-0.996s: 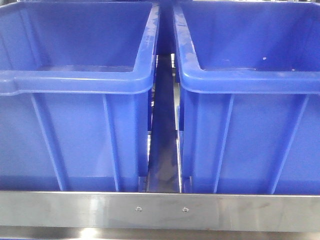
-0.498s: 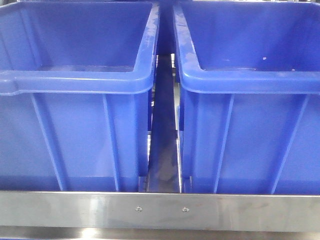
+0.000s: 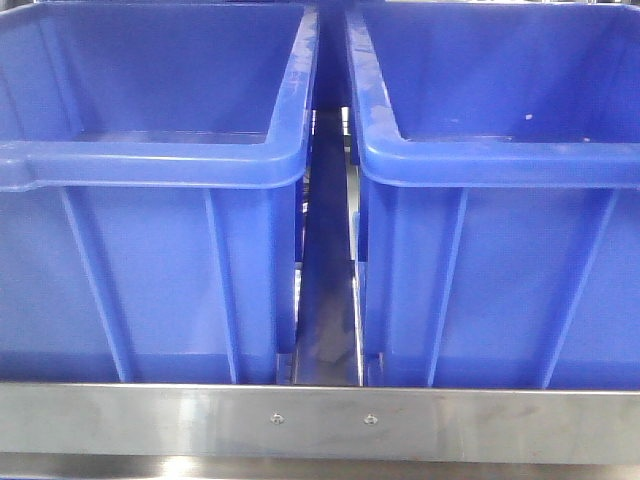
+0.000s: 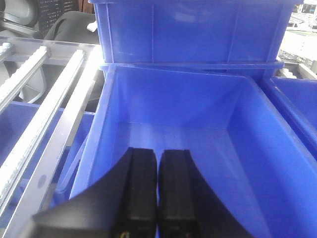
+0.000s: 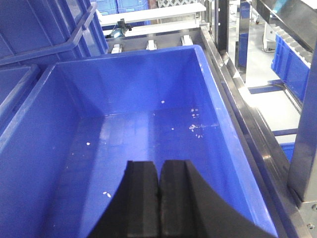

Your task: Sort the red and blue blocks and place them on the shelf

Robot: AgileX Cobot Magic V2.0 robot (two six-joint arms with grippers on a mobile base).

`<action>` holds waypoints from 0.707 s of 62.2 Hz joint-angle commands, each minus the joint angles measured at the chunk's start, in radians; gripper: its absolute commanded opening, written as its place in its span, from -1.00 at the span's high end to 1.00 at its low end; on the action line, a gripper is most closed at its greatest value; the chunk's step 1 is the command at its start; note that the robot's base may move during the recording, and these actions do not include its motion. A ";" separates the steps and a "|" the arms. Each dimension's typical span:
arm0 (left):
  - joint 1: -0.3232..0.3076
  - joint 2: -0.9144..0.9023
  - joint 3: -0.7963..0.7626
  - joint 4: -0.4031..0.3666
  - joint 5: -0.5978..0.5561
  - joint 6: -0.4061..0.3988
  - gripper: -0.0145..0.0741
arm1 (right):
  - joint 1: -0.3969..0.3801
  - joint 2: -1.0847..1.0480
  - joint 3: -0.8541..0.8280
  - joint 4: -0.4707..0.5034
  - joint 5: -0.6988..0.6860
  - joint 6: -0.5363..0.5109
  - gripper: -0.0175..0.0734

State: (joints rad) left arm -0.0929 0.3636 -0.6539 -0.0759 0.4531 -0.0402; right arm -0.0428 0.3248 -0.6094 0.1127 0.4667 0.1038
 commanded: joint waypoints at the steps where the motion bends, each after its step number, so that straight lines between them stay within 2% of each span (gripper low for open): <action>1: 0.001 0.008 -0.036 -0.011 -0.078 -0.002 0.39 | -0.005 0.006 -0.037 -0.011 -0.085 -0.001 0.50; 20: 0.001 0.008 -0.036 -0.011 -0.078 -0.002 0.39 | -0.005 0.006 -0.037 -0.011 -0.085 -0.001 0.50; 32: 0.001 0.008 -0.036 -0.011 -0.078 -0.002 0.39 | -0.005 -0.004 0.022 -0.022 -0.100 -0.001 0.50; 44: 0.001 0.008 -0.036 -0.011 -0.078 -0.002 0.39 | -0.004 -0.085 0.155 -0.099 -0.242 -0.021 0.50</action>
State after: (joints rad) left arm -0.0929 0.3636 -0.6539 -0.0759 0.4531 -0.0402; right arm -0.0428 0.2624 -0.4806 0.0502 0.3853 0.1018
